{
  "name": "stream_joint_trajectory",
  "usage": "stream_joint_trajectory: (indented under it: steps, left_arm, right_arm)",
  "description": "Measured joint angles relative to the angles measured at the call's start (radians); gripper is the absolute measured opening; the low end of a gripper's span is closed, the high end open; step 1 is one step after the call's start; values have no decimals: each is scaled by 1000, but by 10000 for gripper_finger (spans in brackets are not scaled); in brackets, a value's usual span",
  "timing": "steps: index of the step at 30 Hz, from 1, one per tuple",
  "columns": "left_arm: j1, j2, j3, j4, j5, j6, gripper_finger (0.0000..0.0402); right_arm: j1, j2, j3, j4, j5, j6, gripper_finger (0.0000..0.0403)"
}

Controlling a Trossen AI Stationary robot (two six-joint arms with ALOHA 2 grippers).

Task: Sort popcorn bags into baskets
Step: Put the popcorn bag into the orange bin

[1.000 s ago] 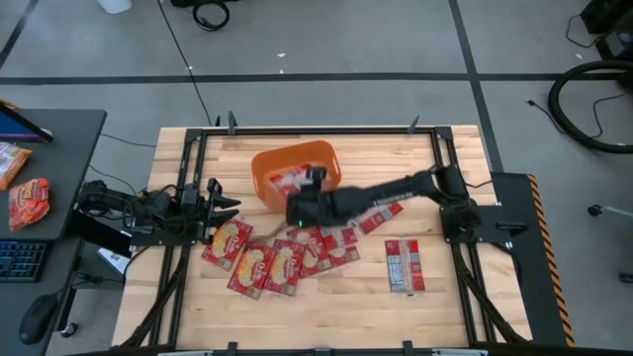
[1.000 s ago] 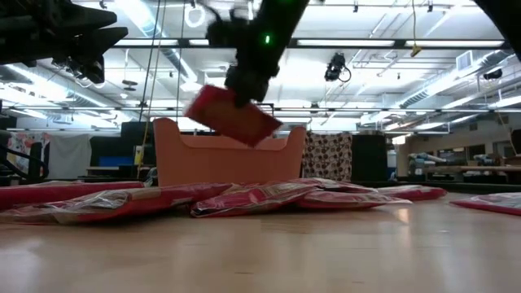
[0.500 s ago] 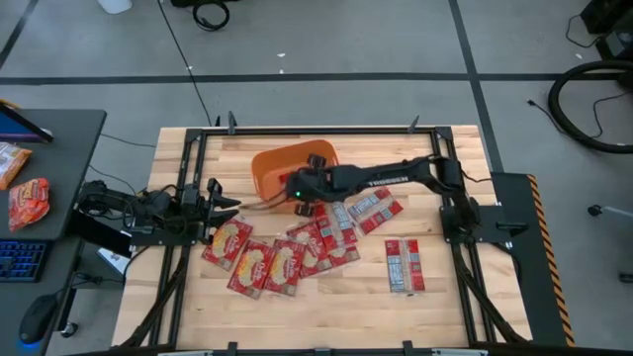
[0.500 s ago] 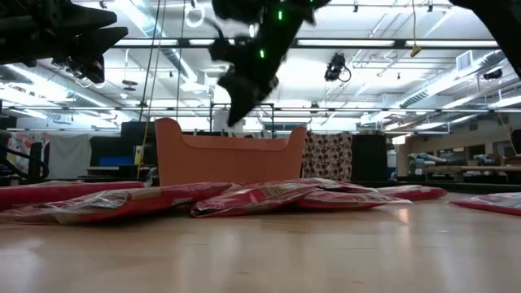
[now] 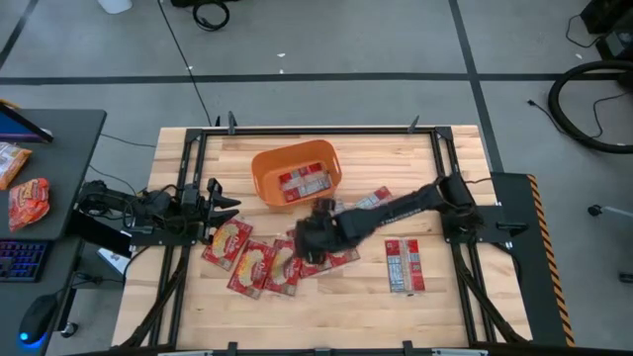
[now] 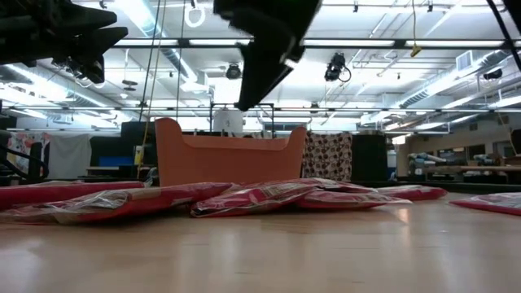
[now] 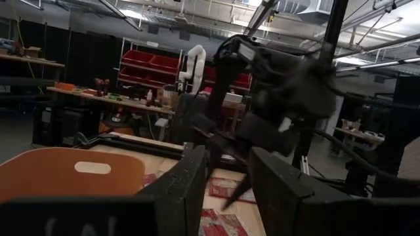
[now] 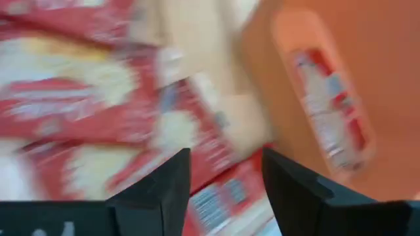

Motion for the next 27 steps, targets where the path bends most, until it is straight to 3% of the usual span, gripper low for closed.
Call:
stream_joint_trajectory:
  steps: [5, 12, 18, 23, 27]
  left_arm:
    - [0, 0, 0, 0, 0, 0, 123]
    - [0, 0, 0, -1, 0, -4, 123]
    - [0, 0, 0, -11, 0, -7, 123]
    - [0, 0, 0, -16, 0, -8, 123]
    - [0, 0, 0, -16, 0, -24, 123]
  right_arm:
    - [81, 9, -46, 12, -77, 214, 207]
    - [111, 9, -136, 29, -241, 490, 207]
    - [152, 10, -140, -240, -280, 630, 206]
    - [175, 10, -140, -484, -439, 799, 206]
    - [207, 10, -140, -577, -523, 806, 206]
